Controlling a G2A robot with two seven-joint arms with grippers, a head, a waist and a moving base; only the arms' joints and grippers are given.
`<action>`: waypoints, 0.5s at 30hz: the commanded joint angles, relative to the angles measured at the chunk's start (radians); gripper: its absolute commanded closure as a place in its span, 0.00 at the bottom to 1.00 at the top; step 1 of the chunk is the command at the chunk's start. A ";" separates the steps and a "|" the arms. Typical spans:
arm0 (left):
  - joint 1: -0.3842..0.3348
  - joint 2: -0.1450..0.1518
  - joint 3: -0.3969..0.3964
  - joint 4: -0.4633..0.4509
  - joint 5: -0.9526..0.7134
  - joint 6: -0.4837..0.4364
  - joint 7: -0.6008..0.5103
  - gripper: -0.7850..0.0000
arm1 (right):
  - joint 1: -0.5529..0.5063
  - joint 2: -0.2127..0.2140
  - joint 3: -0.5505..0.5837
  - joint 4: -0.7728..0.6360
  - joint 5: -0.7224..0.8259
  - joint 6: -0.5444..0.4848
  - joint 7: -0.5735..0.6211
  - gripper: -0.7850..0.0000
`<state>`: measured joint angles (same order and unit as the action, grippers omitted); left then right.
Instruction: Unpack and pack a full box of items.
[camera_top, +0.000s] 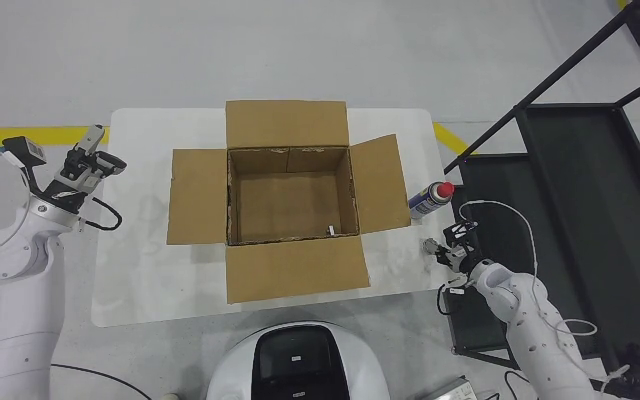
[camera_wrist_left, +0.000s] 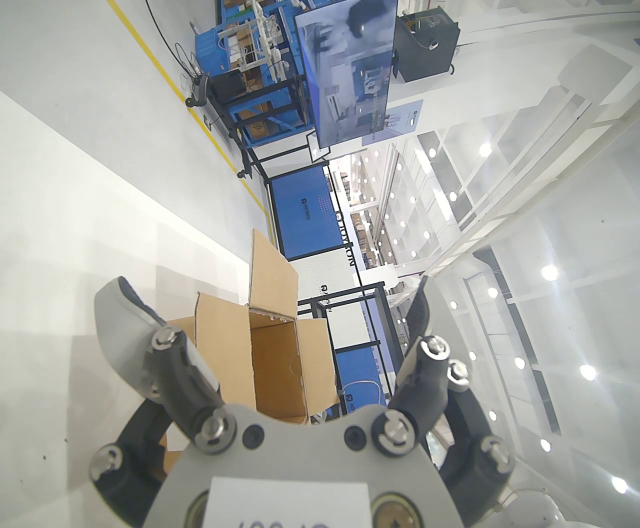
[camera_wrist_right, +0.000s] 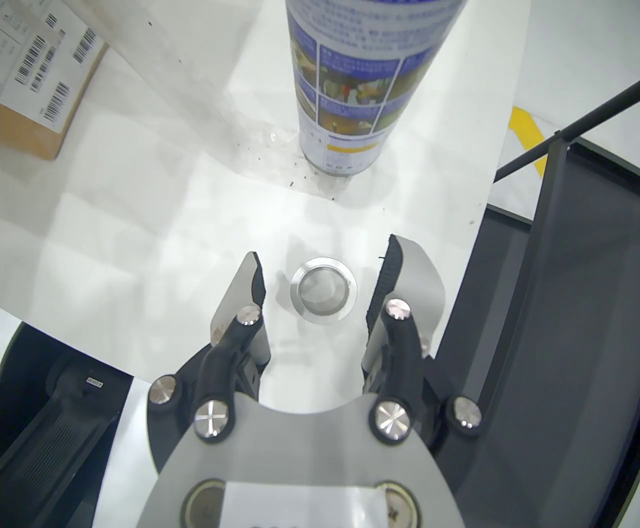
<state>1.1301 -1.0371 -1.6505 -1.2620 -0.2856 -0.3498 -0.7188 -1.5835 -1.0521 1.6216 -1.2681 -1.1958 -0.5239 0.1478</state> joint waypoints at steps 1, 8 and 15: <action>0.000 0.000 0.000 0.000 0.000 0.000 0.000 0.00 | 0.008 -0.001 -0.006 0.017 -0.005 0.008 0.005 0.51; 0.000 0.000 0.000 0.000 0.000 0.000 0.000 0.00 | 0.032 -0.002 -0.018 0.070 0.001 0.021 0.005 0.58; 0.000 0.000 0.000 0.000 0.000 0.000 0.000 0.00 | 0.046 -0.003 -0.028 0.101 0.008 0.037 0.018 0.62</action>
<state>1.1301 -1.0371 -1.6505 -1.2620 -0.2856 -0.3498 -0.7188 -1.5398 -1.0550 1.5959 -1.1721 -1.1916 -0.4883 0.1651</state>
